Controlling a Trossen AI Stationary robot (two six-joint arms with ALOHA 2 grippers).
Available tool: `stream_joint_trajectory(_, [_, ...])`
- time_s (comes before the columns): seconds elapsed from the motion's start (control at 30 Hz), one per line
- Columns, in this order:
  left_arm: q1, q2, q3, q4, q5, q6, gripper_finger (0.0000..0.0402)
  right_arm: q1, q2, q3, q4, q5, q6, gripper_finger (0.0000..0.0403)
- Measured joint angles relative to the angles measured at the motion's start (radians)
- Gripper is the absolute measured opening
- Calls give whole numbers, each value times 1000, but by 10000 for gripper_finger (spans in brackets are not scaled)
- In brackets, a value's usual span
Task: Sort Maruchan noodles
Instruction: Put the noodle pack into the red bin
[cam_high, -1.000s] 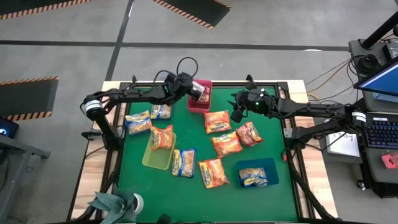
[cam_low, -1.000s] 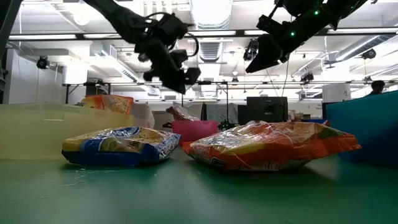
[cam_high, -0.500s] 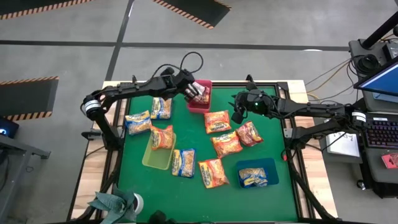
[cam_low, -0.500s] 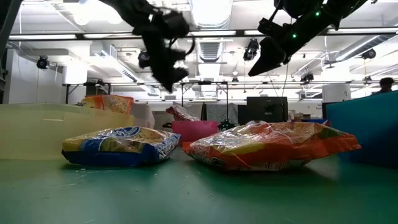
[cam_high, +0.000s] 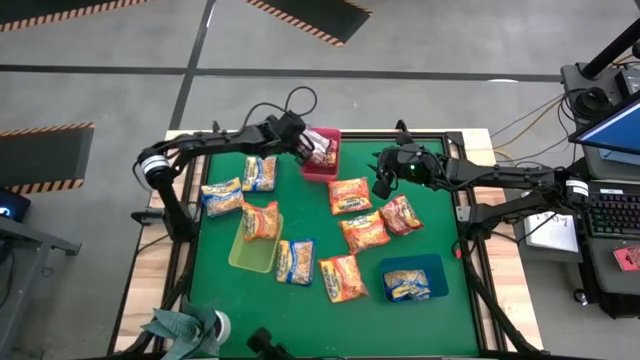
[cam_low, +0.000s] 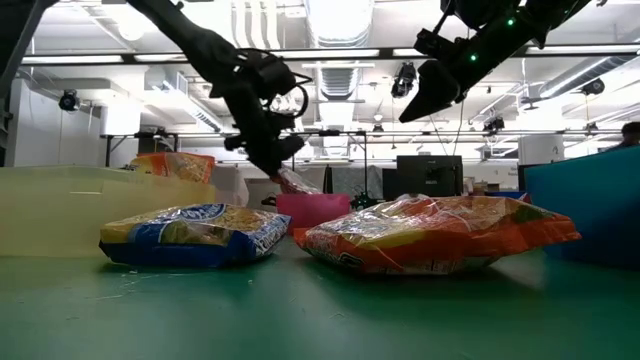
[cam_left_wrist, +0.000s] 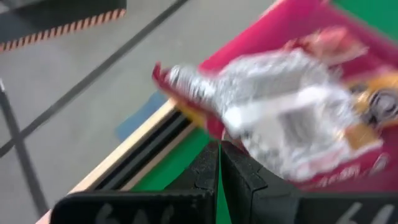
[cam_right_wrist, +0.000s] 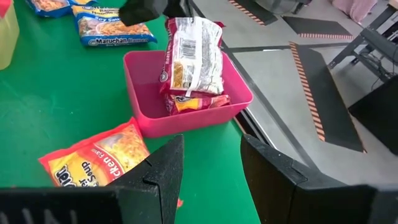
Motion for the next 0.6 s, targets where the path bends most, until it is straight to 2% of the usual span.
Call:
stream_joint_trajectory(0.07, [-8,9,0,88,5,-9,0,0,0,0,1,0,-6,150])
stream_joint_trajectory(0.23, [-31,52,0,245,118,-11,0,0,0,0,3,0,-6,150])
stream_joint_trajectory(0.4, [-65,105,29,269,127,-2,0,0,0,0,3,0,-5,150])
stream_joint_trajectory(0.6, [-118,178,107,270,130,90,0,0,0,0,2,0,-5,150])
